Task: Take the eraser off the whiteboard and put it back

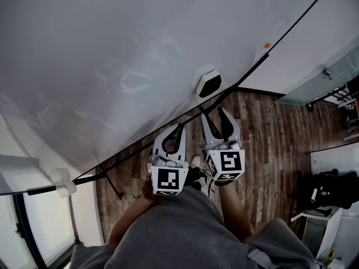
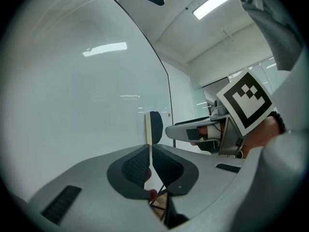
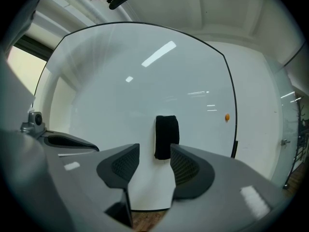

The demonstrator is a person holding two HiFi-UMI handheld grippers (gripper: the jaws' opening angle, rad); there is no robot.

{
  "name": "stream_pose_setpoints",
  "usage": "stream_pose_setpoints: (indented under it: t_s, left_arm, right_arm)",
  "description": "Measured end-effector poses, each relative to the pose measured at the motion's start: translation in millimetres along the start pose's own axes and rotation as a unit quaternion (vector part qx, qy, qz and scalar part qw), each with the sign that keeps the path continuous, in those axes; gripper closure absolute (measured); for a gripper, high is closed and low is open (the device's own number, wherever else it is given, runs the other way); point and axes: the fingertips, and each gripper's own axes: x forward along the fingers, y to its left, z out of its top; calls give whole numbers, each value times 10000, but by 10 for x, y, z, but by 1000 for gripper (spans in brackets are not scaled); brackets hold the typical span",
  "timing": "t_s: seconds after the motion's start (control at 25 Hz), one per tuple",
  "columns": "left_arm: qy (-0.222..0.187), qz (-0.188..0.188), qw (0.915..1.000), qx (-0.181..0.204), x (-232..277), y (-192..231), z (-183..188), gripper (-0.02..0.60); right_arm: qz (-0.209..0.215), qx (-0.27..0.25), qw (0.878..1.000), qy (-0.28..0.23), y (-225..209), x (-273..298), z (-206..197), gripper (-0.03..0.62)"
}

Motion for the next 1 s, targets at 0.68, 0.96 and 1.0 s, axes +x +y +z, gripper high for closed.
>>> stream_pose_setpoints:
  t_s: [0.68,0.96,1.0]
  left_arm:
    - [-10,-188,9998,50,-379,-109,-26,574]
    - [-63,-196,9998,30,-526,-82,-21,574]
    - [-55,-193,9998,47,-547,-76,-29,574]
  right_arm:
    - [-107,-16,9999,-75,253,-372,39,467]
    - [-110,25,9999,-98,374,-489,52,519]
    - [-114,27,9999,-95,393,-503,48,523]
